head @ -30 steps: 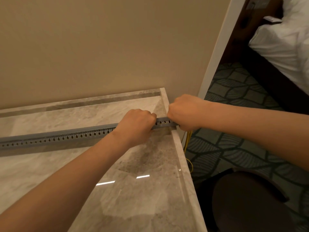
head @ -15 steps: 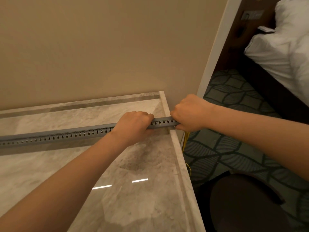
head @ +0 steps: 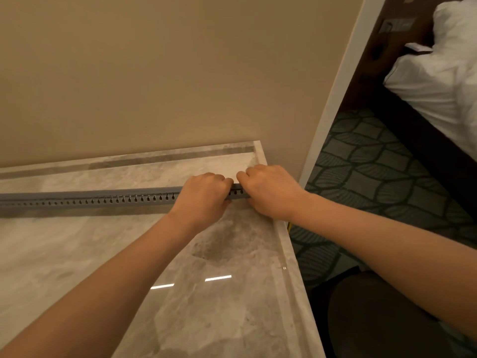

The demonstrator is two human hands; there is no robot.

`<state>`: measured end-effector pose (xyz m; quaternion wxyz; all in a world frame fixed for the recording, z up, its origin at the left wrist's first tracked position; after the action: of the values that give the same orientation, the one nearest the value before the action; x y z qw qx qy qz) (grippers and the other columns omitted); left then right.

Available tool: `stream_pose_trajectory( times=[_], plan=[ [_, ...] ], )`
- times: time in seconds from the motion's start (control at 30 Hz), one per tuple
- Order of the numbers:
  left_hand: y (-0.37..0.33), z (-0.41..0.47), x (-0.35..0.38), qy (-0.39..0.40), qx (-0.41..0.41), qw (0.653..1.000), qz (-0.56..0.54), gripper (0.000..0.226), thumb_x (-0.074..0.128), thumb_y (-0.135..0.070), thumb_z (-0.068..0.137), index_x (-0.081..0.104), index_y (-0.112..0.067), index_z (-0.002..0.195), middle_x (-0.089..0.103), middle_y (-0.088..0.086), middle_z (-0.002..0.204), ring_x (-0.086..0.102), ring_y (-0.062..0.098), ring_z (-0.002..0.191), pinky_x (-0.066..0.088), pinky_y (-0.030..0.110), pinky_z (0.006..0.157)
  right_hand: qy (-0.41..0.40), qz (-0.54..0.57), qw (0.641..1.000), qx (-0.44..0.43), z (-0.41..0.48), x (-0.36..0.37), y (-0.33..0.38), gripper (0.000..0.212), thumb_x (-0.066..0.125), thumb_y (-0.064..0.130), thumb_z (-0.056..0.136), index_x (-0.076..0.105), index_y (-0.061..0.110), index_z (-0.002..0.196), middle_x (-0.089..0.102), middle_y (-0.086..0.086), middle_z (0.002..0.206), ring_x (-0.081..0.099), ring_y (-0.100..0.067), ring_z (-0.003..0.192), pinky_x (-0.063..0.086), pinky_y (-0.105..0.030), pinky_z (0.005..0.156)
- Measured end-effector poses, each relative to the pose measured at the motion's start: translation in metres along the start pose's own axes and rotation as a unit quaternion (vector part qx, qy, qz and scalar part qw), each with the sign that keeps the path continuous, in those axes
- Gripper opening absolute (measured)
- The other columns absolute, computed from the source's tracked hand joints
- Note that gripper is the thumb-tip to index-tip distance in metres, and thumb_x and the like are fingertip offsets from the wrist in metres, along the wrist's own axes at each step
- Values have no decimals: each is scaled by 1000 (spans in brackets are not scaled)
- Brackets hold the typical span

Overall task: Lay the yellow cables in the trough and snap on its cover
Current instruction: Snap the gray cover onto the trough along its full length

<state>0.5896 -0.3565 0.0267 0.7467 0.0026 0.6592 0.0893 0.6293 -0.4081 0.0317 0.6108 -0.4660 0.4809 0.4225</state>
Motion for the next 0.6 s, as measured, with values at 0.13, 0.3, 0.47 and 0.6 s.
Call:
stream_pose_trajectory(
  times=[0.13, 0.3, 0.47, 0.6],
  plan=[
    [-5, 2, 3, 11, 11, 999, 45, 14, 47, -20, 90, 56, -12, 97, 66, 4, 89, 59, 24, 83, 30, 30, 58, -2, 5, 1000, -18, 2, -2, -1, 9, 53, 10, 81, 53, 6, 90, 63, -12, 82, 55, -29, 68, 25, -30, 51],
    [-9, 2, 6, 18, 29, 997, 71, 12, 45, -17, 89, 54, -11, 95, 66, 4, 88, 58, 23, 79, 30, 30, 57, -3, 14, 999, -34, 3, -5, -1, 10, 54, 11, 79, 53, 6, 87, 63, -12, 80, 54, -29, 65, 25, -29, 52],
    [-4, -4, 0, -10, 11, 1000, 21, 15, 46, -21, 91, 56, -11, 94, 65, 5, 88, 58, 24, 83, 33, 31, 58, -10, -9, 1000, -6, 5, -2, 8, 16, 53, 14, 81, 52, 9, 96, 62, -9, 89, 57, -26, 75, 29, -31, 53],
    [10, -12, 0, -6, -32, 999, -15, 15, 49, -22, 88, 57, -12, 97, 62, 4, 92, 58, 25, 85, 34, 31, 57, 19, 5, 1000, 21, 19, 6, 13, 18, 53, 20, 82, 52, 11, 98, 62, -8, 92, 59, -28, 78, 31, -32, 55]
  ],
)
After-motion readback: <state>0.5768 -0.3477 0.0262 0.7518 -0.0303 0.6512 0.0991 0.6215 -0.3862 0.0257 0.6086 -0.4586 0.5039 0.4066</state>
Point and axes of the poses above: each hand's wrist, its own z-axis towards the middle knuckle, its own x-axis out of the palm, y = z × x, the point moved 8 cm from there along z, towards the middle knuckle
